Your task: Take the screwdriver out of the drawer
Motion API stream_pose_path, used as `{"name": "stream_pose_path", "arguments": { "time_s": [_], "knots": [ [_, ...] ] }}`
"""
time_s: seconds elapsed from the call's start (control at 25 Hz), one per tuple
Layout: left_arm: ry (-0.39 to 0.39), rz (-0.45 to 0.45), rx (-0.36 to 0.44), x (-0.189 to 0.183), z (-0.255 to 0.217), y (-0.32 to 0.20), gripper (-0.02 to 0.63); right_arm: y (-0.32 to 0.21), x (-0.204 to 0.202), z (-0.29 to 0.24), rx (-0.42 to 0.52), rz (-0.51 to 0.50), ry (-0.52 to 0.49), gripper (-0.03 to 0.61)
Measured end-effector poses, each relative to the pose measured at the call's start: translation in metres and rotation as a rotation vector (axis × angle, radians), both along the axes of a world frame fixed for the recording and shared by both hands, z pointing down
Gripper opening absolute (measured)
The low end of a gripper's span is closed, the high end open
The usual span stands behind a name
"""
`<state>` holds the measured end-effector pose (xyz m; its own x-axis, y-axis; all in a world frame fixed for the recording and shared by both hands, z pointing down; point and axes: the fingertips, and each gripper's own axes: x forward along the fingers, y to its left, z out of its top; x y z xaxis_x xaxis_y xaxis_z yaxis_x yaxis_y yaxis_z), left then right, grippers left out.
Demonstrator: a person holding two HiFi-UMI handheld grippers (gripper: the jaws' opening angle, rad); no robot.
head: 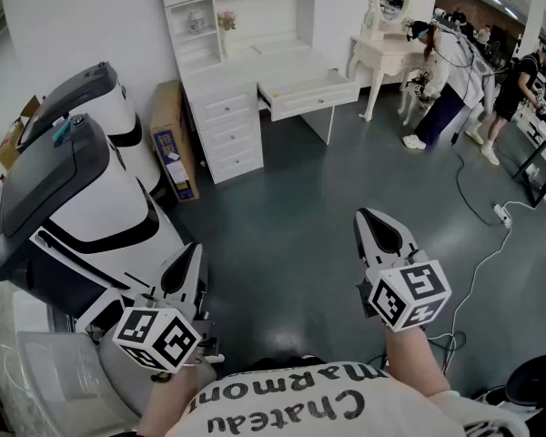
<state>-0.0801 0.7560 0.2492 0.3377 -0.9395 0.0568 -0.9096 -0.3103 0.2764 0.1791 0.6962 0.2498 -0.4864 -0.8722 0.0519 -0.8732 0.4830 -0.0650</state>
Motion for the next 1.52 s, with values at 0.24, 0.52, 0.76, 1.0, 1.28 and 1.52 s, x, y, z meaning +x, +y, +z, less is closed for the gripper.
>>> {"name": "stream_pose_path", "arguments": {
  "time_s": [0.24,0.52,0.76,1.0,1.28,1.52],
  "knots": [
    [-0.013,-0.011,0.008,0.014,0.001,-0.024,0.02,-0.022,0.016,0.002,0.007,-0.005,0.014,0.029],
    [0.008,-0.001,0.054,0.049,0.008,-0.05,0.02,-0.049,0.04,0.016,-0.011,-0.075,0.025,0.029],
    [-0.002,-0.029,0.03,0.059,0.031,-0.064,0.02,-0.075,0.046,0.034,-0.024,-0.114,-0.001,0.031],
    [0.01,-0.03,0.007,0.057,0.041,-0.1,0.02,-0.108,0.039,0.05,-0.071,-0.124,0.004,0.031],
    [0.006,0.031,0.025,0.047,0.031,-0.191,0.02,-0.181,0.033,0.051,-0.099,-0.058,0.019,0.031],
    [0.007,0.111,0.043,0.02,0.007,-0.287,0.02,-0.264,-0.008,0.029,-0.08,-0.024,0.032,0.031]
  ]
}}
